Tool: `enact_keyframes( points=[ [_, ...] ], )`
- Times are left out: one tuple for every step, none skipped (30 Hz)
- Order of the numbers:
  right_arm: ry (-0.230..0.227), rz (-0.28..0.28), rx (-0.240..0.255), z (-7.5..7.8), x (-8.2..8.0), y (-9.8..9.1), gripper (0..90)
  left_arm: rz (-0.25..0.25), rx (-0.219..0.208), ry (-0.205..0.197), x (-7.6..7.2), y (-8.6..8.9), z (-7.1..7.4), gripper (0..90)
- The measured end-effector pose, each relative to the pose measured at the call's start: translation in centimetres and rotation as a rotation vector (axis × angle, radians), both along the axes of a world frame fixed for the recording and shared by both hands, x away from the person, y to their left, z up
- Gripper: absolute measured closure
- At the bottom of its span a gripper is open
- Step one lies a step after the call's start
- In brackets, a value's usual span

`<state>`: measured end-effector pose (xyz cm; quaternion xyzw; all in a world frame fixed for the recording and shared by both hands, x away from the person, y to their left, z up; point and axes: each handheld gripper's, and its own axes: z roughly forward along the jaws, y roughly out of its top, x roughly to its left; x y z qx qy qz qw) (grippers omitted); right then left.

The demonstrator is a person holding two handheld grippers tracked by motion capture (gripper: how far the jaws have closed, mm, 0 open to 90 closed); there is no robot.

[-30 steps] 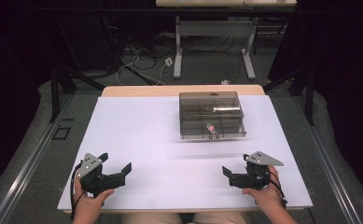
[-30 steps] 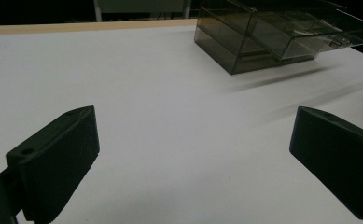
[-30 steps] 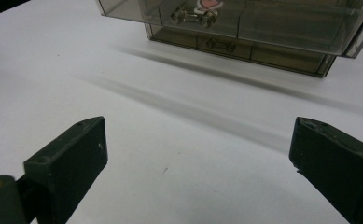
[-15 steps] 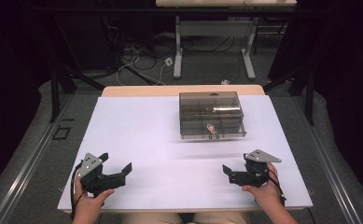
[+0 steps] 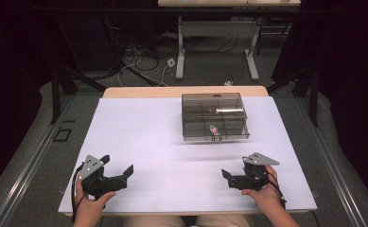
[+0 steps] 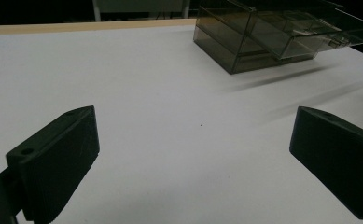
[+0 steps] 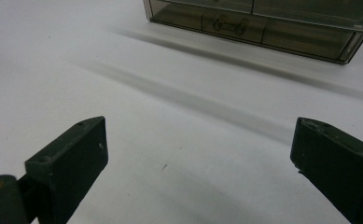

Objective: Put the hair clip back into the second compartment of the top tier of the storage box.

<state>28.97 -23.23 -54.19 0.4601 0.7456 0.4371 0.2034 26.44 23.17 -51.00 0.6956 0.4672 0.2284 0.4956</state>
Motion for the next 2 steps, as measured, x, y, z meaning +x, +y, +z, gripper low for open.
enact_keyframes(
  points=[
    [0.003, 0.002, 0.0, 0.02, -0.01, 0.0, 3.9, 0.0, -0.001, 0.0, 0.0, 0.0, 0.0, 1.6],
    [0.001, 0.001, 0.001, -0.01, 0.0, 0.03, 3.9, 0.0, 0.0, 0.0, 0.01, 0.0, 0.01, 1.6]
  ],
)
